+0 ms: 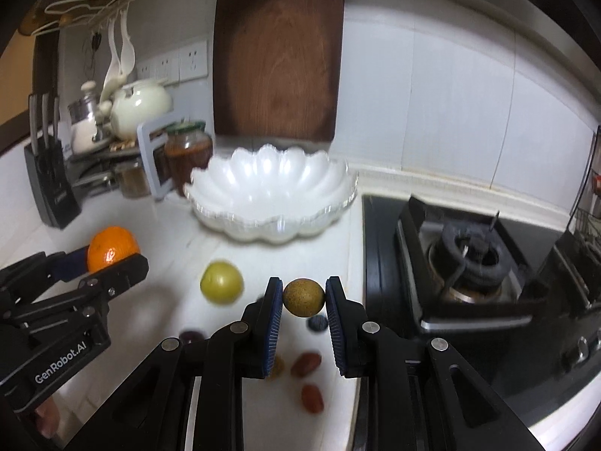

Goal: Organize fruits
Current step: 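Lift the mandarin with the left tool while the right tool carries the yellow fruit over the bowl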

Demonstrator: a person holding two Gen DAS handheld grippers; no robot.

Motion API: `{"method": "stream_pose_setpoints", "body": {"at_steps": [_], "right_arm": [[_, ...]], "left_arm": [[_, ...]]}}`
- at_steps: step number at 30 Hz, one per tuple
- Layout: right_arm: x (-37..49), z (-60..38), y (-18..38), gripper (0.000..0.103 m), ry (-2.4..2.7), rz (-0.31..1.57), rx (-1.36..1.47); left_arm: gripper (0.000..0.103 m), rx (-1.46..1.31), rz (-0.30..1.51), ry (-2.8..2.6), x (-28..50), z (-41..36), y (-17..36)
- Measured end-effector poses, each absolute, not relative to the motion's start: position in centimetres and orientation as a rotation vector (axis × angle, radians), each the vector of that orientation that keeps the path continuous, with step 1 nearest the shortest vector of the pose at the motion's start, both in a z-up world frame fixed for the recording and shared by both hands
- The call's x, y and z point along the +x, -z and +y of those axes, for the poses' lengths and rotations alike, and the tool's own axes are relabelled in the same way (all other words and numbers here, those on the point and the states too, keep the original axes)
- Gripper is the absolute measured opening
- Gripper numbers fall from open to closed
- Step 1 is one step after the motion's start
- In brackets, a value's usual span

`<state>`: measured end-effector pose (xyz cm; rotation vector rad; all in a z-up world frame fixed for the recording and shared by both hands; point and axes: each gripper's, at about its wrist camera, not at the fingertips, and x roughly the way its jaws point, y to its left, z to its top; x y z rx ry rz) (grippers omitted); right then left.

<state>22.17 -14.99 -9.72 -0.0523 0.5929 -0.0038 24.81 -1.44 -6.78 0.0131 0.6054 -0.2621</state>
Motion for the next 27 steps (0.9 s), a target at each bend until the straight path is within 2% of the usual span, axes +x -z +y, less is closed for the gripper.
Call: {"method": "stream_pose_setpoints", "body": {"at_steps": [10,27], "right_arm": [[25.1,-15.7,6.1,0.025,-0.031,0.486,-0.066],[33.7,-17.0,2.7,0.025,-0.132,0.446,-0.085]], "left_arm": [[0.042,0.009,0.568,0.207,27.2,-2.0,4.1],[0.042,0.031,0.518,0.169,35.0,-4.1,-0.3]]}}
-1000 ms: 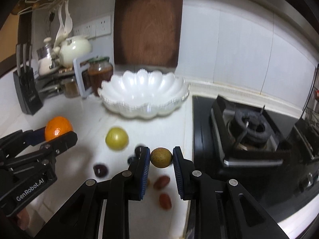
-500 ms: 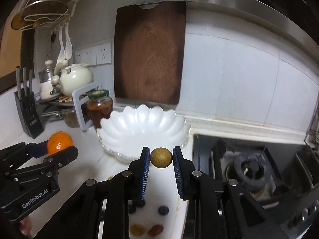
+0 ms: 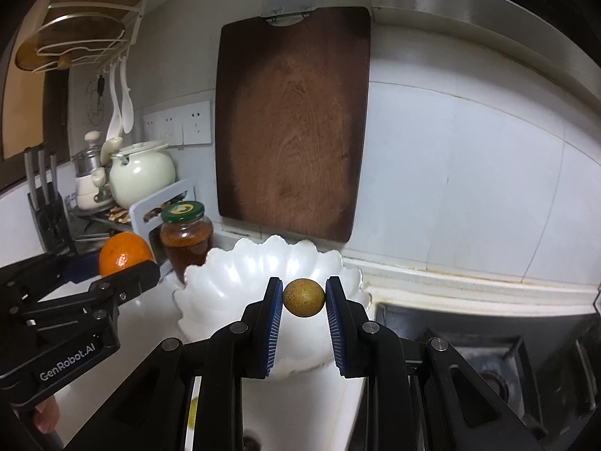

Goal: Organize fruits
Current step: 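Lift the mandarin with the left tool while the right tool carries the yellow fruit over the bowl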

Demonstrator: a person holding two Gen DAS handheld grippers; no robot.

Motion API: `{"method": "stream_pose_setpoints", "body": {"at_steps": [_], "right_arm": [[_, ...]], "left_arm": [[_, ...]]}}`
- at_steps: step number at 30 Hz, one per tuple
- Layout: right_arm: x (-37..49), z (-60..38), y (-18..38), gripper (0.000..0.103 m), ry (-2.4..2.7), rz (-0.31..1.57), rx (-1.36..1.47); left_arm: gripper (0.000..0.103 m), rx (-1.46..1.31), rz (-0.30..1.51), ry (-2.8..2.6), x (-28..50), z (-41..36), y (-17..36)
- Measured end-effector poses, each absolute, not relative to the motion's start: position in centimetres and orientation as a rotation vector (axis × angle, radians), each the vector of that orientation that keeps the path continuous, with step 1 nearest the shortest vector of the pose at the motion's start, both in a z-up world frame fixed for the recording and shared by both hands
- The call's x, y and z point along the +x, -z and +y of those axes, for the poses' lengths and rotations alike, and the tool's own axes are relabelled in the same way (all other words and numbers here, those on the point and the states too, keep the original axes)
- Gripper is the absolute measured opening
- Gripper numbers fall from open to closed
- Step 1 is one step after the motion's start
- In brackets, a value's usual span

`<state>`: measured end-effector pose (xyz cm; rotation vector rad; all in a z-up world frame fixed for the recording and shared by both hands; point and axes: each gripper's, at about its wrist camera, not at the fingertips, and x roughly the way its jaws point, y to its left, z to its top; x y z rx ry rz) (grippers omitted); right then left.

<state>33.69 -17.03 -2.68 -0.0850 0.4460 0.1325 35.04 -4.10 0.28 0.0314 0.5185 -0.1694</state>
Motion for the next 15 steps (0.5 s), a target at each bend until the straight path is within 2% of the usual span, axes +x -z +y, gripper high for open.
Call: {"method": "stream_pose_setpoints", "body": {"at_steps": [8,15], "right_arm": [[39.3,-17.1,3.1,0.025,-0.138,0.504,-0.118],[44.7,-16.9,4.9,0.025,-0.158,0.63,-0.117]], "left_arm": [[0.042,0.038,0.611,0.17,40.9,-4.1,0.4],[0.042,0.035,0.717,0.155,45.9,-3.8,2.0]]}}
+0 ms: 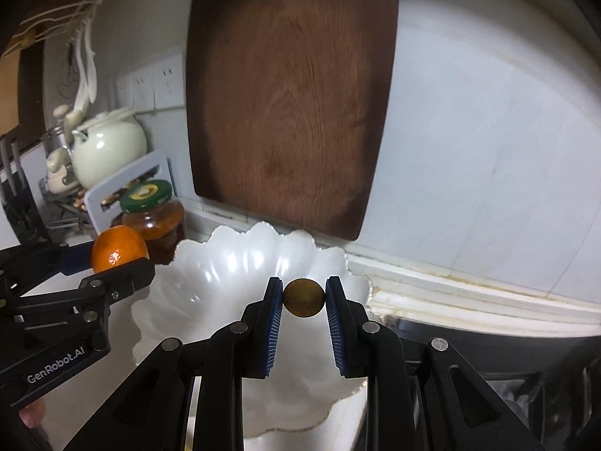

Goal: Organize fruits
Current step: 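Lift the mandarin with the left tool while the right tool carries the yellow fruit over the bowl, then open both tools to drop the mandarin and yellow fruit into the bowl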

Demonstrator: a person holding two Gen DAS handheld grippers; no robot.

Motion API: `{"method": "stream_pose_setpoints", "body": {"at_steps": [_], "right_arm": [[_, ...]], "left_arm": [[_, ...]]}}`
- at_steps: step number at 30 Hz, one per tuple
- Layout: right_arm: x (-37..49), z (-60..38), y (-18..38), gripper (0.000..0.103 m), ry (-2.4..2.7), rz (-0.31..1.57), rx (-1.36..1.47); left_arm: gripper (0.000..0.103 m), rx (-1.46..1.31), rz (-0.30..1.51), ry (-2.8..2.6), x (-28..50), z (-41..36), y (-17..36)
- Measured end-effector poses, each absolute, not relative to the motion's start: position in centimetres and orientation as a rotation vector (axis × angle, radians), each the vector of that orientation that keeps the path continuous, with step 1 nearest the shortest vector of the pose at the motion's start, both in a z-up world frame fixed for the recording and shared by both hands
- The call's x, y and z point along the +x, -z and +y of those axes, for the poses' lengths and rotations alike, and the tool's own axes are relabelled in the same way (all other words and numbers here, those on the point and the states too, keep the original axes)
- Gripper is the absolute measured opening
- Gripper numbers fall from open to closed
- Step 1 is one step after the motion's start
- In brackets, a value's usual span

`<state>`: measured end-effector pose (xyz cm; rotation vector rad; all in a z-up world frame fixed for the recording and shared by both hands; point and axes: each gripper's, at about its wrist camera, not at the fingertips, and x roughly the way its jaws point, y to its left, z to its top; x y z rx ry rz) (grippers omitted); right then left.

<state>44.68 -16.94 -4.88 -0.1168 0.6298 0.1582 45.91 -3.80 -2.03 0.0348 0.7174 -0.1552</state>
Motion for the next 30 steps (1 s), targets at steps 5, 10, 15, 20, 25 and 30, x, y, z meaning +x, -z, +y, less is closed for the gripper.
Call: {"method": "stream_pose_setpoints", "body": {"at_steps": [5,10,15,20,25,30], "right_arm": [[48.0,-17.0,6.6,0.025,-0.174,0.722,-0.108],[50.8,-16.8,8.4,0.025,-0.176,0.806,-0.131],[53.5,-16.7,9.8,0.025,-0.191,0.893,-0.126],[55.3,-16.9,11.4,0.025,-0.186,0.975,-0.124],[56.2,-17.1,12.7,0.025,-0.184,1.03,-0.107],[56.6,-17.6,13.8,0.025,-0.184,1.073,-0.086]], "left_arm": [[0.042,0.051,0.767,0.153,49.0,-4.2,3.4],[0.042,0.075,0.835,0.142,52.0,-4.8,5.2],[0.042,0.081,0.914,0.142,54.7,-5.5,7.2],[0.042,0.073,0.988,0.14,56.5,-5.7,9.2],[0.043,0.077,1.06,0.137,57.5,-6.1,11.0],[0.043,0.091,1.11,0.109,57.9,-6.5,12.3]]}}
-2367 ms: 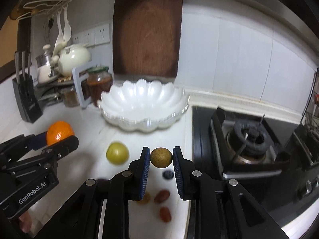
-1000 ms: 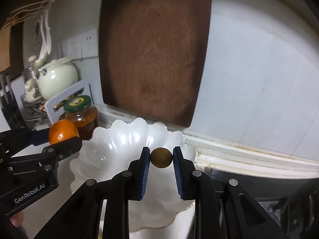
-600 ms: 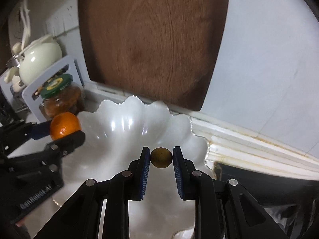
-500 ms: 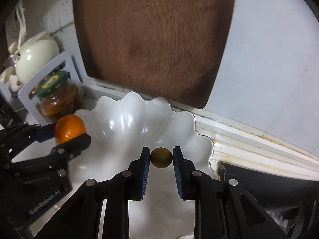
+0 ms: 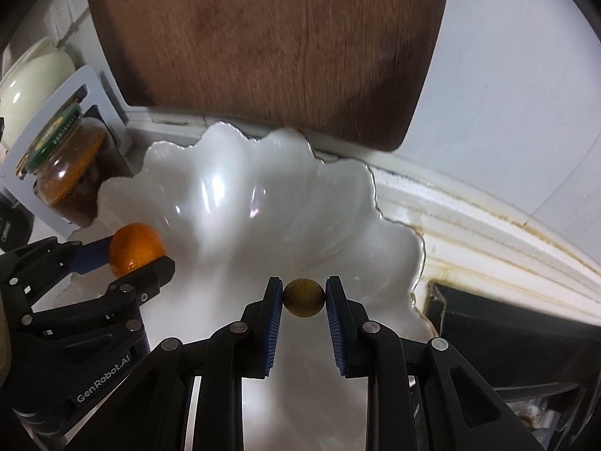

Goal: Organize fruits
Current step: 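Open both tools to drop the mandarin and yellow fruit into the bowl, then withdraw both tools from the bowl back toward the remaining fruits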

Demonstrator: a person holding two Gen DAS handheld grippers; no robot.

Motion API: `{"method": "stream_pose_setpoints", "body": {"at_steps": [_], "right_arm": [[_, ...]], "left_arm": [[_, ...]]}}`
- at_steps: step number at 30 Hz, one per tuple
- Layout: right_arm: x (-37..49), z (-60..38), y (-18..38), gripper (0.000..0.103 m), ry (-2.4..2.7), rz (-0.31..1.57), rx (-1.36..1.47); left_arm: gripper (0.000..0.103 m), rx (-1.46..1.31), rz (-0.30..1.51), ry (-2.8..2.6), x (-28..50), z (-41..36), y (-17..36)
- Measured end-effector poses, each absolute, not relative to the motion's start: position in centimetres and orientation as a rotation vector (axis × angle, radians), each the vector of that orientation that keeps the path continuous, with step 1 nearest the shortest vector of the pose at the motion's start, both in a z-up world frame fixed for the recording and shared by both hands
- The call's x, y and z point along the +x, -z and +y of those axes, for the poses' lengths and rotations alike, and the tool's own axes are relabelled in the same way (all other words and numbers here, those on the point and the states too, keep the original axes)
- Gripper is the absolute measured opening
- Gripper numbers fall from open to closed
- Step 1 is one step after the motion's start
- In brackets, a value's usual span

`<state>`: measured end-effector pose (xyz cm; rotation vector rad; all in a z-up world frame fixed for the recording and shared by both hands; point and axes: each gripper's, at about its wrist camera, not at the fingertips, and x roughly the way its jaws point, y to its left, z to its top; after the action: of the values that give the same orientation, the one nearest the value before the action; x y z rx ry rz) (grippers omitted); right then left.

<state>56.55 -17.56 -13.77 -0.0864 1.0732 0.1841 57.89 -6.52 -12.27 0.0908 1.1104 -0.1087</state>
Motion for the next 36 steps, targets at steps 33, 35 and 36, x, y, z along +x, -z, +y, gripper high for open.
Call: {"method": "stream_pose_setpoints", "body": {"at_steps": [33,35,36], "right_arm": [[42.3,-17.3,3.0,0.044,-0.141,0.705,-0.134],[40.7,-17.1,2.1,0.044,-0.14,0.68,-0.135],[39.9,-17.0,1.8,0.044,-0.141,0.669,-0.134]], "left_arm": [[0.078,0.156,0.689,0.007,42.1,-2.1,0.1],[0.079,0.158,0.657,0.011,40.6,-1.9,-0.7],[0.08,0.163,0.641,0.013,39.9,-1.9,-1.0]]}}
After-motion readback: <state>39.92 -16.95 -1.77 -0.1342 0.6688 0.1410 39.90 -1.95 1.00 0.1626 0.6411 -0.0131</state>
